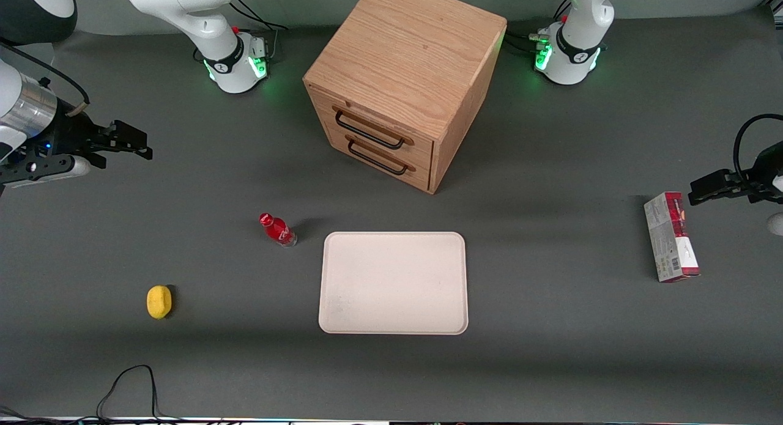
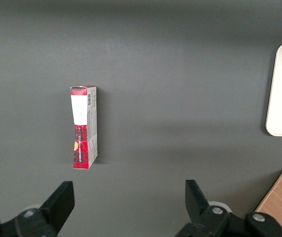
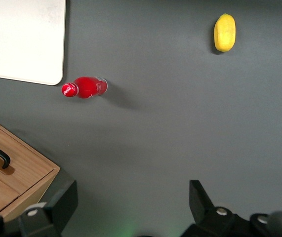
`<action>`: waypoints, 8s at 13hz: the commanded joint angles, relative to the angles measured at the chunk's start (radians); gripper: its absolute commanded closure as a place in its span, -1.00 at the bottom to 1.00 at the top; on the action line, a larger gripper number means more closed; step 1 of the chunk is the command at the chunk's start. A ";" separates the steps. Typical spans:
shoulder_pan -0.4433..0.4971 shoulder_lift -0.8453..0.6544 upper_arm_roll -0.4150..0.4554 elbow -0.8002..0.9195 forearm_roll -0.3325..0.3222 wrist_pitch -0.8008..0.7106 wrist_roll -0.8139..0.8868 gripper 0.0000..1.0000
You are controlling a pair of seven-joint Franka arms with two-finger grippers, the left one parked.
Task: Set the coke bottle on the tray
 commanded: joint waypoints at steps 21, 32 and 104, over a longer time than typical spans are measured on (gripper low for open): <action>0.260 0.136 0.022 0.295 0.013 -0.188 0.381 -1.00; 0.270 0.203 0.022 0.095 0.011 0.037 0.382 -1.00; 0.329 1.033 0.081 0.924 -0.047 0.294 0.934 0.62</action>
